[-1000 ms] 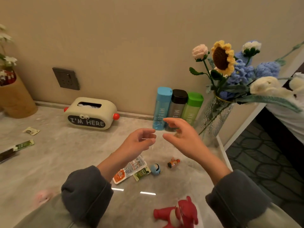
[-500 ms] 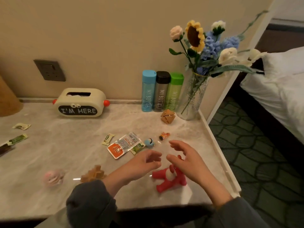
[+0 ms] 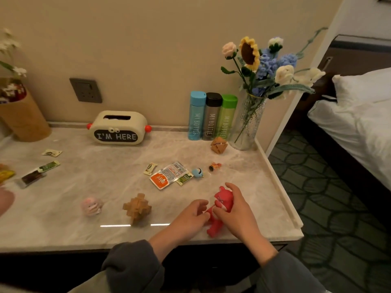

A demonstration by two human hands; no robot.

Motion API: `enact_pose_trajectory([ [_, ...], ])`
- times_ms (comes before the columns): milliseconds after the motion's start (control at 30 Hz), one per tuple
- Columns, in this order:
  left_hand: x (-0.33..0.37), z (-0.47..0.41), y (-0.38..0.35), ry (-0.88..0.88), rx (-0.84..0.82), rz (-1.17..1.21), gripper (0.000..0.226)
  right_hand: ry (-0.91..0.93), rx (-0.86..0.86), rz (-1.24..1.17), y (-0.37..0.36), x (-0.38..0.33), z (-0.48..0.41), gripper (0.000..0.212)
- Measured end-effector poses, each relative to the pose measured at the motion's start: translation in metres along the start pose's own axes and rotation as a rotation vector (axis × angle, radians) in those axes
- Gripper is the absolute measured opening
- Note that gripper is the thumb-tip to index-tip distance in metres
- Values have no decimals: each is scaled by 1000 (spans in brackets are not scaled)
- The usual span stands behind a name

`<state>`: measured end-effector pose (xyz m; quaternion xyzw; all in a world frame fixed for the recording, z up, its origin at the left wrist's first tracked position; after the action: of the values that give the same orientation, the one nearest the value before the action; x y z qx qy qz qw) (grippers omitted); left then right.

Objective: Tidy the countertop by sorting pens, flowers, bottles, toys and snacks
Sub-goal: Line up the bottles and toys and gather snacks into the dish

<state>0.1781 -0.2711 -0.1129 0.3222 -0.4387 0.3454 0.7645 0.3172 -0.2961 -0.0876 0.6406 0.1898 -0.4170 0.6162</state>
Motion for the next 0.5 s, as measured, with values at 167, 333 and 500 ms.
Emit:
enact_pose_trajectory([
  [167, 6, 15, 28, -29, 35, 31, 58, 77, -43, -119, -6, -43, 0, 68],
  [333, 25, 25, 70, -88, 89, 30, 52, 179, -119, -201, -24, -100, -15, 55],
  [500, 32, 19, 120, -35, 234, -163, 71, 271, -227, -130, -57, -159, -37, 51],
])
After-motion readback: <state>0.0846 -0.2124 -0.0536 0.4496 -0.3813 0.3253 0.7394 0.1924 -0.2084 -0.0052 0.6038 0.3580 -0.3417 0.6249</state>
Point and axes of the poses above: each hand's wrist, its own z-axis away from the middle knuckle, its own y-axis out of the back of the hand, x = y × z, the point moved 7 cm from there along -z, towards the middle knuckle, and after that the axes turned 3 degrees about z, right-handed, at the moved point
